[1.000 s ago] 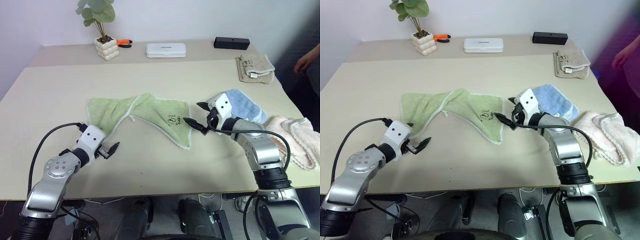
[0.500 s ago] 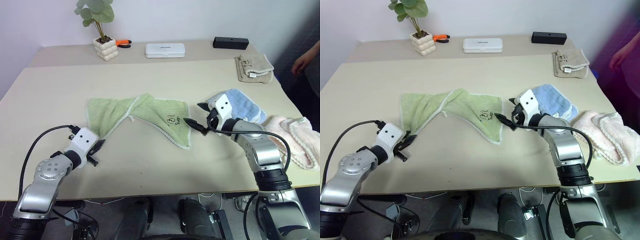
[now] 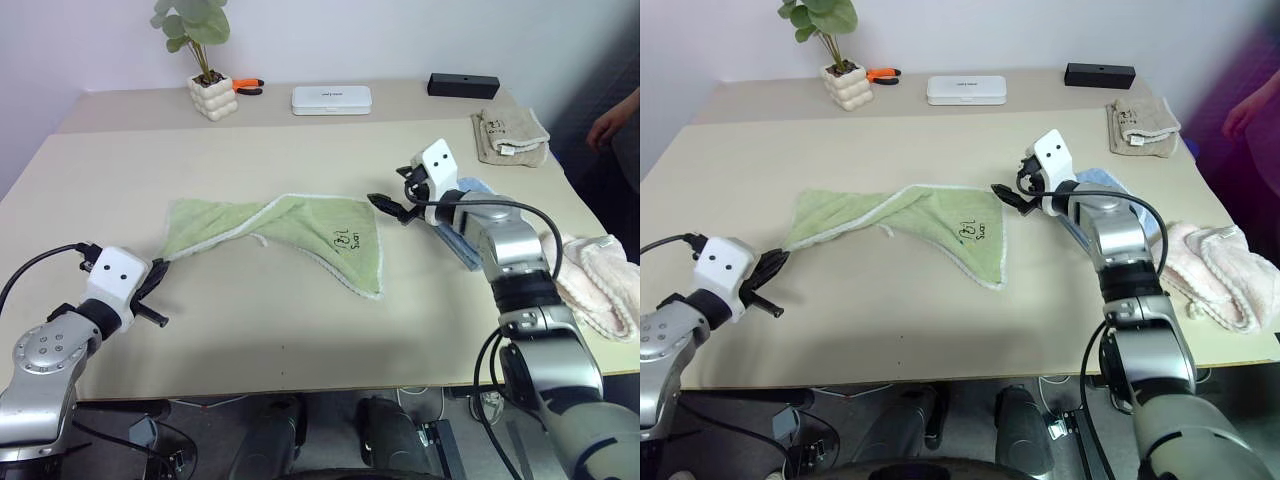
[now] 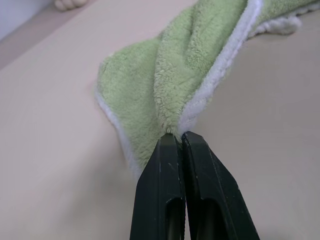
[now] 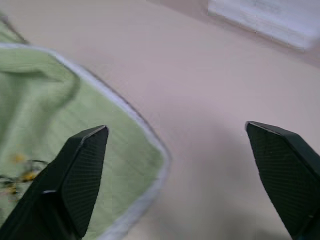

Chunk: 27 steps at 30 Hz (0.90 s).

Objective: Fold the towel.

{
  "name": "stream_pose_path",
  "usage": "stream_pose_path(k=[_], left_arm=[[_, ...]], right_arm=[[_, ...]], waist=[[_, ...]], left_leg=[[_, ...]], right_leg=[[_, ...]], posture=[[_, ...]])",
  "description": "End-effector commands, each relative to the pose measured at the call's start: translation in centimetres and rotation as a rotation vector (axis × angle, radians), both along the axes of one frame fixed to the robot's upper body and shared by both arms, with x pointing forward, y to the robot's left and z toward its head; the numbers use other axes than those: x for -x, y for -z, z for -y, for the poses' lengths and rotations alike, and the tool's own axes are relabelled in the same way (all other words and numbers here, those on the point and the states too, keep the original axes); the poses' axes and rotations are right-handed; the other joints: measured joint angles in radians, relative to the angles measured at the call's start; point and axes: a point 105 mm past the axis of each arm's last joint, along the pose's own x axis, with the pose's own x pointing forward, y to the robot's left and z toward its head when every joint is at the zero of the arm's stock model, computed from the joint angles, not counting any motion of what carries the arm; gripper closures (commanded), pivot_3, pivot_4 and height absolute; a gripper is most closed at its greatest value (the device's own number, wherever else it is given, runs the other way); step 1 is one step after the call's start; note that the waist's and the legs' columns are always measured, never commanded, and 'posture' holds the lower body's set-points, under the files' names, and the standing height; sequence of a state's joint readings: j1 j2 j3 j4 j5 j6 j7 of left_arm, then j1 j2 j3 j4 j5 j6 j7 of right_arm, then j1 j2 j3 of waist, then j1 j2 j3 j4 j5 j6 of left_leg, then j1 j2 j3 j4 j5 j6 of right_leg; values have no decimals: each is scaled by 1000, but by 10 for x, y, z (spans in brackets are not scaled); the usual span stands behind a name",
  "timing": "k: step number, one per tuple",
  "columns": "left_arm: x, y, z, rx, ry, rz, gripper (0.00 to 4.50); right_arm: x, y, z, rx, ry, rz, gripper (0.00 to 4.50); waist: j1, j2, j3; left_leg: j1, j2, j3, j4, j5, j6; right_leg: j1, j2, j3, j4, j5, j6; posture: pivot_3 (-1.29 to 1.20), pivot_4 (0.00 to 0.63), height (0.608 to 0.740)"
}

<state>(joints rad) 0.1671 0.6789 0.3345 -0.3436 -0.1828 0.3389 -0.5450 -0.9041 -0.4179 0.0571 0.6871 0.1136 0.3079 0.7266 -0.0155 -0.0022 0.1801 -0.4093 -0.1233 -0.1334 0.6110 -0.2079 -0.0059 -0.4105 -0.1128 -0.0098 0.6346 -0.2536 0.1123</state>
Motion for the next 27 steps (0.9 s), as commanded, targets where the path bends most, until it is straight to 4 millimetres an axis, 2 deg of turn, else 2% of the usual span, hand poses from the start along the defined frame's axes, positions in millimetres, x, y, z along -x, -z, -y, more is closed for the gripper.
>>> stream_pose_path(k=[1,9,12,13,19,24,27], left_arm=[[0,-9,5,-28,17,33,4482],[2,-9,11,-13,29,21,4482],[3,-9,12,-9,33,15,4500],[4,-9,13,-8,33,13,4500],[5,-8,11,-3,35,-1,4500],[8,-9,6,-3,33,-11,4500],[-2,-28,4,52,17,71,4500]], right_arm=[[-12,3,-11,21,-9,-32,0],[-15,25,-35,54,-45,-113,0],[-17,30,-36,58,-19,-122,809],[-17,30,-36,54,-16,-122,1231],[-18,25,-35,17,-8,-107,4375],[-24,-2,-23,15,15,14,4451],[-27,-25,-16,54,19,133,4451]], waist=[[-3,0,0],[-5,0,0],[-5,1,0],[-5,1,0],[-5,1,0],[-5,1,1],[-3,1,1]], left_leg=[[0,0,0,0,0,0],[0,0,0,0,0,0],[0,0,0,0,0,0],[0,0,0,0,0,0],[0,0,0,0,0,-1],[0,0,1,-1,0,-1],[0,0,1,-1,0,-1]], right_leg=[[0,0,0,0,0,-1],[-1,3,2,1,1,-1],[-1,3,2,1,1,-1],[-1,4,2,1,1,-1],[-2,4,3,2,1,-1],[-2,4,3,2,1,-1],[-2,4,3,2,1,-1]], posture=[[0,150,740],[0,150,740],[0,150,740],[0,150,740],[0,150,740],[0,150,740],[0,150,740]])
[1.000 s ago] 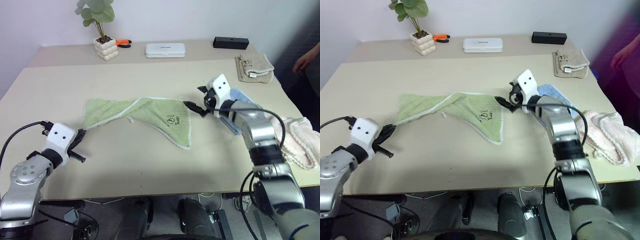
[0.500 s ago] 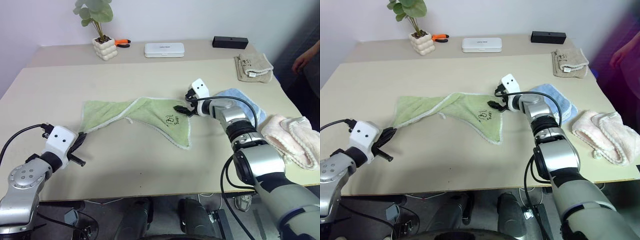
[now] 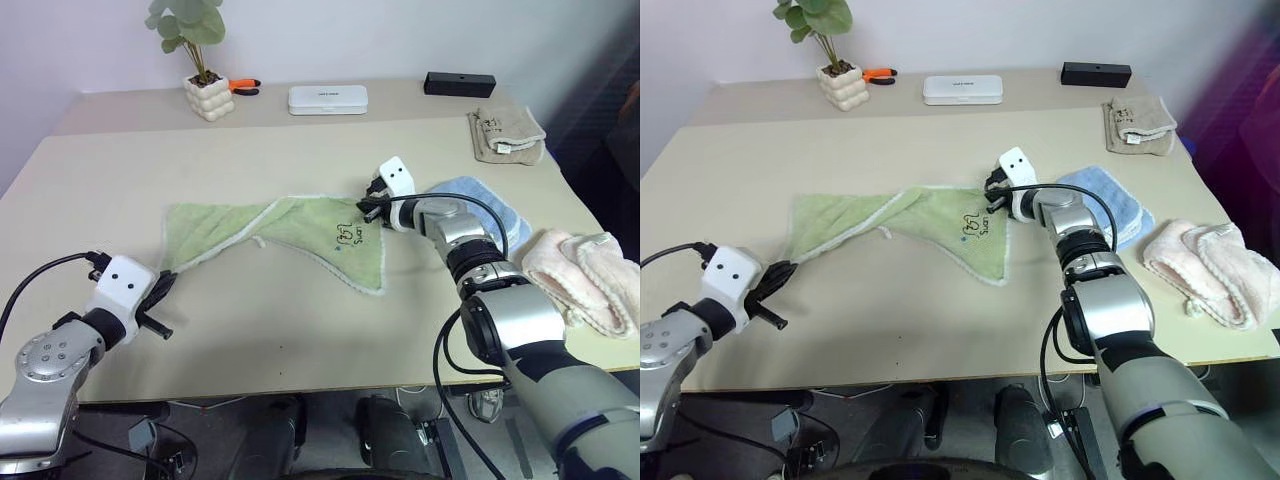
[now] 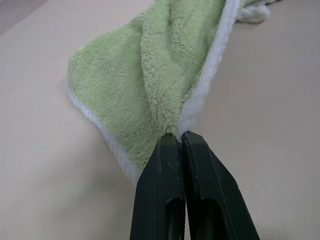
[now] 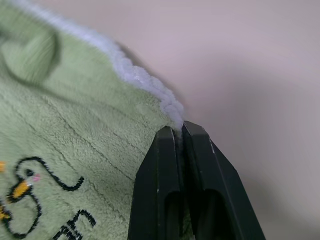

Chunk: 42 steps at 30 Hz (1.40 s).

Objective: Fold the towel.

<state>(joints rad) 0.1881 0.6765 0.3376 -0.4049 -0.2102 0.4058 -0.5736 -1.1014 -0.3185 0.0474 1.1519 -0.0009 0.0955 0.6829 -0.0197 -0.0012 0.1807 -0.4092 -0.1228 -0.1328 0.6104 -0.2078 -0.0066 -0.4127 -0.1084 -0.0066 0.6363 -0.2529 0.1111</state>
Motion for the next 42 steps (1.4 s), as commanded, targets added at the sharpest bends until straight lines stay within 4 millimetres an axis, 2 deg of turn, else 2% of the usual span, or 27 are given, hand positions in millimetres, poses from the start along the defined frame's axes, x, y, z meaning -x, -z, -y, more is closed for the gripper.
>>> stream_pose_path(k=[1,2,4,6,7,9,12,16,18,20,24,26,30,33,35,42], left_arm=[[-11,-34,-5,37,-20,133,4500],[-21,-47,-7,57,-35,188,4500],[-46,-87,-18,108,-105,351,4500],[-62,-120,-28,175,-162,467,4500],[-69,-142,-34,196,-190,544,4500],[-74,-179,-43,242,-220,663,4500],[-69,-198,-49,287,-198,714,4500],[-55,-180,-55,274,-148,638,4500],[-43,-153,-63,251,-152,534,4500],[-25,-126,-65,218,-141,428,4500],[14,-92,-59,205,-80,244,4500],[34,-73,-56,217,-55,122,4500],[64,-43,-50,196,-13,-85,4500],[77,-33,-47,216,6,-163,4500],[79,-32,-46,230,11,-173,4500],[50,-35,-61,189,-42,-78,4500]], right_arm=[[-7,-49,2,18,-9,203,4451],[-9,-61,4,24,-2,253,4451],[-12,-97,10,28,26,384,4451],[-12,-127,14,12,49,477,4451],[-11,-150,16,-22,55,536,4451],[-4,-188,19,-78,48,635,4451],[6,-206,21,-96,3,690,4451],[24,-199,16,-90,-114,695,4451],[37,-182,13,-95,-185,657,4451],[54,-150,12,-72,-262,569,4451],[99,-84,19,12,-406,327,4451],[124,-60,27,35,-461,197,4451],[160,-44,32,42,-547,53,4451],[181,-40,34,40,-610,-26,4451],[182,-38,37,60,-606,-29,4451],[137,-35,47,131,-434,91,4451]], waist=[[3,0,0],[2,0,0],[7,0,1],[5,-1,2],[3,-1,2],[-3,-2,2],[-22,-2,2],[-42,-2,1],[-47,-2,1],[-49,-2,2],[-26,-2,2],[-15,-2,2],[1,-2,2],[7,-3,2],[10,-4,1],[10,-5,1]], left_leg=[[0,0,0,0,0,0],[0,0,0,0,0,0],[0,0,0,1,0,-1],[-1,0,-1,2,2,-2],[-1,0,0,2,2,-3],[-2,-1,1,2,2,-3],[-4,0,3,0,4,-9],[-4,0,4,0,3,-8],[-4,0,4,2,3,-7],[-4,0,4,2,0,-3],[-4,0,3,2,0,-2],[-4,0,4,3,-1,-1],[-4,1,7,3,-1,-1],[-4,3,11,4,-3,-3],[-4,8,17,4,-4,-2],[-4,13,21,3,-4,-2]], right_leg=[[0,0,0,0,0,0],[0,0,0,0,0,0],[0,0,0,1,0,0],[-1,1,-1,3,0,0],[-2,1,-1,4,1,1],[-4,0,0,7,2,2],[-10,0,3,8,1,2],[-12,2,7,8,1,2],[-12,2,8,9,1,2],[-13,2,10,11,1,2],[-14,3,12,12,1,1],[-14,1,12,11,1,1],[-13,-2,12,9,-3,-5],[-12,-3,12,9,-3,-6],[-11,-4,12,7,-3,-6],[-7,-5,3,-2,0,-10]], posture=[[0,150,740],[0,150,740],[0,150,740],[0,150,740],[0,150,740],[0,150,740],[0,150,740],[0,150,740],[0,150,740],[0,150,740],[0,150,740],[0,150,740],[0,150,740],[0,150,740],[0,150,740],[0,150,740]])
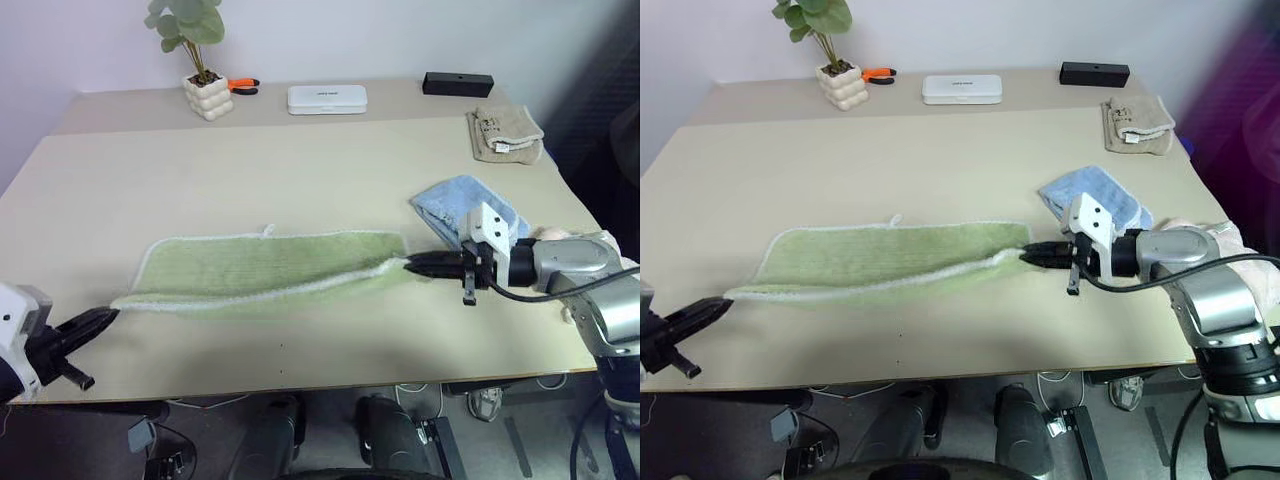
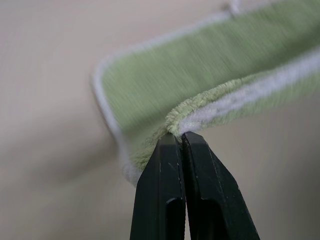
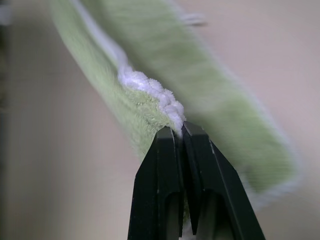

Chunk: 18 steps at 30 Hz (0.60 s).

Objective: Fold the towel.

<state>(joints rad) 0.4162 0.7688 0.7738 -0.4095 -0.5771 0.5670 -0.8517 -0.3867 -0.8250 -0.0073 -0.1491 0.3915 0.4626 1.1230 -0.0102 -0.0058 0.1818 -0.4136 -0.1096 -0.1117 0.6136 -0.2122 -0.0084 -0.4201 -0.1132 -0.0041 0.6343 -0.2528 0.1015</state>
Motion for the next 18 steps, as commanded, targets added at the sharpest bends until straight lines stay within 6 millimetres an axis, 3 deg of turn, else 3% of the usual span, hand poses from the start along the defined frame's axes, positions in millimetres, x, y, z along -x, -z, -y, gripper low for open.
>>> stream_pose_path(k=[1,7,18], left_arm=[[-16,-4,-9,-51,-31,54,4500],[-50,4,-16,-83,-36,89,4500],[-103,21,-20,-121,-58,121,4500]], right_arm=[[-23,-2,5,34,69,91,4451],[-53,12,5,23,174,117,4451],[-62,22,-9,-25,224,104,4451]], waist=[[0,0,0],[-1,0,0],[-3,0,0]], left_leg=[[0,0,0,0,1,2],[0,0,1,-1,1,3],[0,0,1,-1,2,3]], right_leg=[[0,0,0,0,0,0],[-1,1,0,0,2,3],[-1,3,0,0,7,11]], posture=[[0,150,740],[0,150,740],[0,150,740]])
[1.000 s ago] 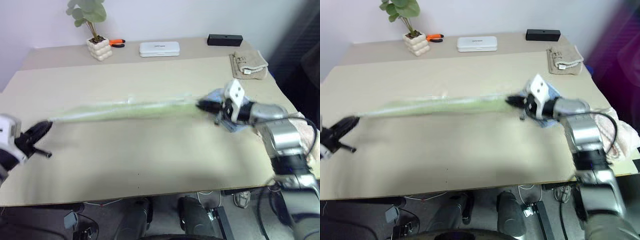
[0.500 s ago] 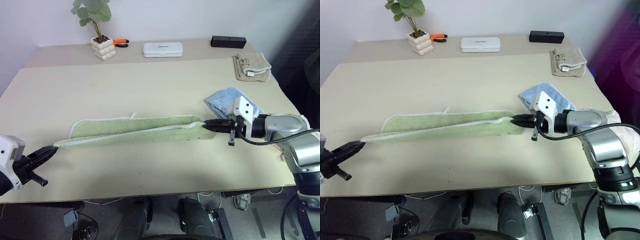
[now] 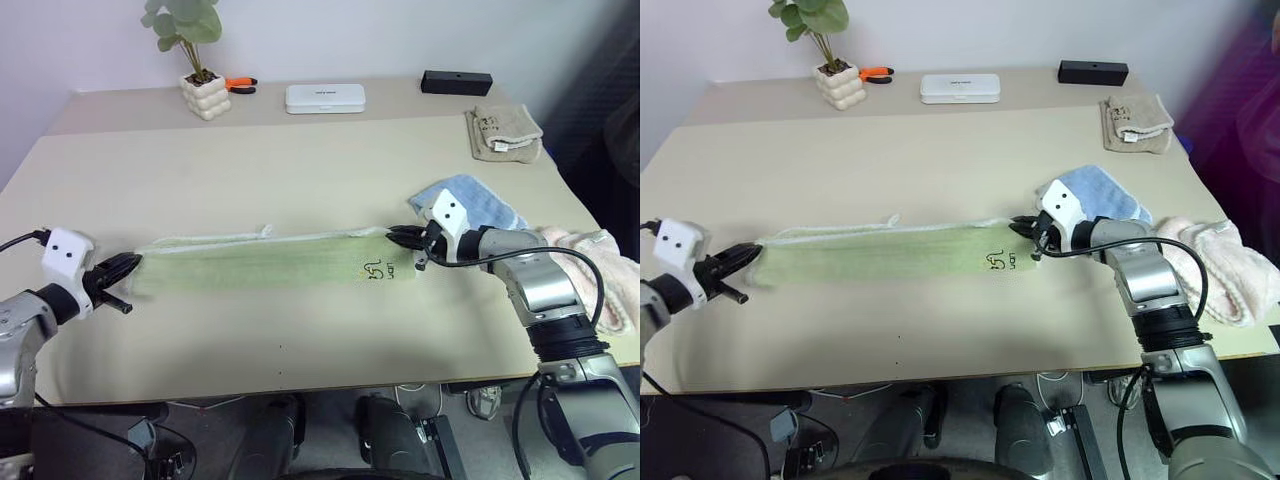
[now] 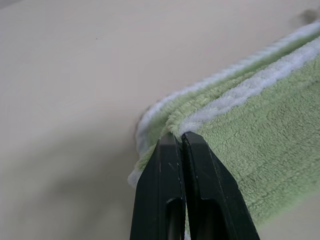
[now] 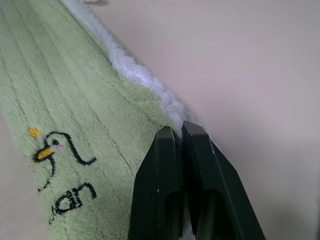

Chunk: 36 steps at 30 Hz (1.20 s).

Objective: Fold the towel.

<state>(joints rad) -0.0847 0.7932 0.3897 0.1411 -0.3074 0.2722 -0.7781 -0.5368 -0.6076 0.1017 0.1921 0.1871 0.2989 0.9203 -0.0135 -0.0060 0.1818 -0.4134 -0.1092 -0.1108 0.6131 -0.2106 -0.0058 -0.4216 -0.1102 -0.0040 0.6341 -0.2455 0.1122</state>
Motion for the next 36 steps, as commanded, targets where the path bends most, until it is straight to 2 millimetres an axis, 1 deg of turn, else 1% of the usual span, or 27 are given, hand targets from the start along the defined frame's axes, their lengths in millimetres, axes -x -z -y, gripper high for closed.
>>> stream_pose_path(k=[1,7,9,10,12,13,16,18,21,24,25,27,28,29,30,32,33,36], left_arm=[[-9,-3,-6,-31,-38,43,4500],[-14,5,-4,-8,-39,32,4500],[-14,6,-4,12,-46,32,3919],[-14,5,-3,24,-45,37,3567],[-15,3,-3,34,-47,51,2674],[-15,1,-4,38,-63,66,2055],[-18,-10,-12,109,-142,127,544],[-17,-16,-16,183,-187,162,512],[-15,-19,-25,262,-264,190,512],[-15,-16,-30,299,-315,189,512],[-13,-13,-29,303,-316,177,512],[-8,-9,-25,293,-300,161,512],[-6,-10,-21,288,-286,160,512],[-4,-13,-16,286,-265,167,512],[-4,-17,-9,282,-236,175,512],[-2,-23,16,243,-124,182,512],[-1,-24,35,225,-47,176,512],[10,-23,100,196,216,144,512]], right_arm=[[-2,-11,5,0,32,46,4451],[-1,-7,10,2,65,43,4451],[0,-6,10,-4,76,31,4500],[3,-5,9,-7,66,15,4184],[9,-5,6,-8,39,0,3525],[12,-6,6,-13,33,-2,2987],[11,-14,15,-30,85,19,1459],[15,-19,23,-48,110,18,491],[24,-20,32,-66,132,6,491],[32,-18,38,-74,162,-10,491],[35,-18,41,-80,177,-14,491],[46,-20,45,-160,212,-62,491],[52,-21,46,-196,220,-87,228],[58,-21,45,-231,223,-120,228],[65,-21,43,-261,221,-153,228],[82,-17,37,-310,211,-225,228],[88,-12,36,-330,234,-259,228],[104,7,32,-384,333,-396,228]], waist=[[0,0,0],[0,0,0],[0,0,0],[0,0,0],[1,0,0],[1,0,0],[1,0,0],[2,0,0],[2,0,0],[3,0,0],[2,-1,0],[3,-1,0],[2,-1,0],[3,-1,0],[4,-1,0],[5,-1,-1],[8,-2,-1],[19,-2,-2]], left_leg=[[0,0,0,0,0,0],[0,0,0,0,0,0],[0,0,0,0,0,0],[0,0,0,0,0,0],[0,0,0,0,0,0],[0,0,0,0,0,0],[0,0,0,1,0,0],[0,0,0,1,0,0],[0,0,0,1,0,0],[0,0,0,1,0,0],[0,0,0,1,0,0],[0,0,0,2,0,0],[0,0,0,2,0,0],[0,0,0,2,0,0],[0,0,0,2,0,0],[0,0,0,2,0,0],[0,0,0,2,0,0],[0,0,0,2,0,1]], right_leg=[[0,0,0,0,0,0],[0,0,0,0,1,0],[0,0,0,0,1,0],[0,0,0,0,1,0],[0,0,0,1,1,0],[0,0,0,1,1,0],[0,0,0,1,2,0],[0,0,0,1,2,1],[0,0,0,1,2,1],[0,0,0,1,2,1],[1,0,0,1,2,1],[1,0,0,1,2,1],[1,0,0,1,2,1],[1,0,1,1,2,1],[1,-1,1,1,2,1],[1,-1,1,1,2,1],[1,-1,1,1,2,1],[2,-1,1,-1,1,0]], posture=[[0,150,740],[0,150,740],[0,150,740],[0,150,740],[0,150,740],[0,150,740],[0,150,740],[0,150,740],[0,150,740],[0,150,740],[0,150,740],[0,150,740],[0,150,740],[0,150,740],[0,150,740],[0,150,740],[0,150,740],[0,150,740]])
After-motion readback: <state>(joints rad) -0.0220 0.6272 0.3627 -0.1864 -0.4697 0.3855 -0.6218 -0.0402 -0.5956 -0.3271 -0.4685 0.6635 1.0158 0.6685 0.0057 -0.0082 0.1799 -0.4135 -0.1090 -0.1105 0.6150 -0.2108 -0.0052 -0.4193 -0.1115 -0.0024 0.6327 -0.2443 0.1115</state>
